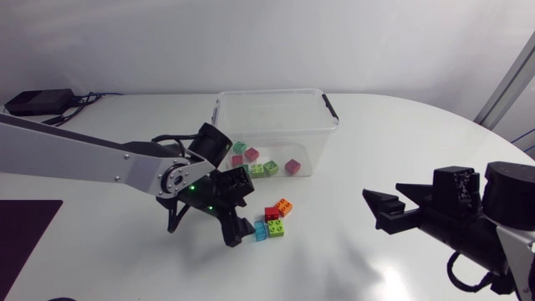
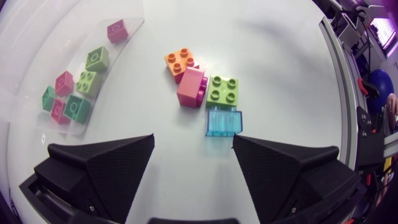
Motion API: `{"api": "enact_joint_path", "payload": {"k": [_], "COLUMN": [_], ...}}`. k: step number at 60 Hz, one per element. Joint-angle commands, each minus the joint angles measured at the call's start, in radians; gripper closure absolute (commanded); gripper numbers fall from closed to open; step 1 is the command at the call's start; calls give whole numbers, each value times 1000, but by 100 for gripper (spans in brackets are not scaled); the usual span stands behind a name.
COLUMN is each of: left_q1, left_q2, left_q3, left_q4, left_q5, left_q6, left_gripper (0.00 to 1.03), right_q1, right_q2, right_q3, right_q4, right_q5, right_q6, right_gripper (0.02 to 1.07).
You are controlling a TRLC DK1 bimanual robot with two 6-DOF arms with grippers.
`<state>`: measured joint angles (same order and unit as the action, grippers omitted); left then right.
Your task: Place the duplo bricks in the container
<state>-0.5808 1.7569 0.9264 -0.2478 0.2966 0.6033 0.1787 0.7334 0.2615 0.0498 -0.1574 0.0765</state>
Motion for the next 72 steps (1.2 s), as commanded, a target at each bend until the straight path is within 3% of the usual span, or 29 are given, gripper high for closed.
{"api": "enact_joint_path", "payload": {"k": [1,26,45,59,65,72], "left_q1": [-22,-36,-42,-48,-50,-59], "left_q2": [46,70,135,168,193,208], "left_q3": [32,63,169,215,235,241], "left_q4": [4,-48,-209,-265,-277,-281], "left_q5": [16,42,101,101,96,78], "left_q6": [15,13,13,-4,-30,-48], "left_gripper": [16,15,14,15,23,45], "right_q1": [15,24,24,24,24,24], "right_q2": [18,26,24,21,21,18], "right_q3": [-19,-33,-36,-41,-38,-38], "right_q4": [22,21,24,24,24,24], "right_q5": [-4,-5,-4,-4,-4,-4], "right_q6": [16,0,-1,-6,-6,-6], "right_gripper": [6,6,6,6,6,6]}}
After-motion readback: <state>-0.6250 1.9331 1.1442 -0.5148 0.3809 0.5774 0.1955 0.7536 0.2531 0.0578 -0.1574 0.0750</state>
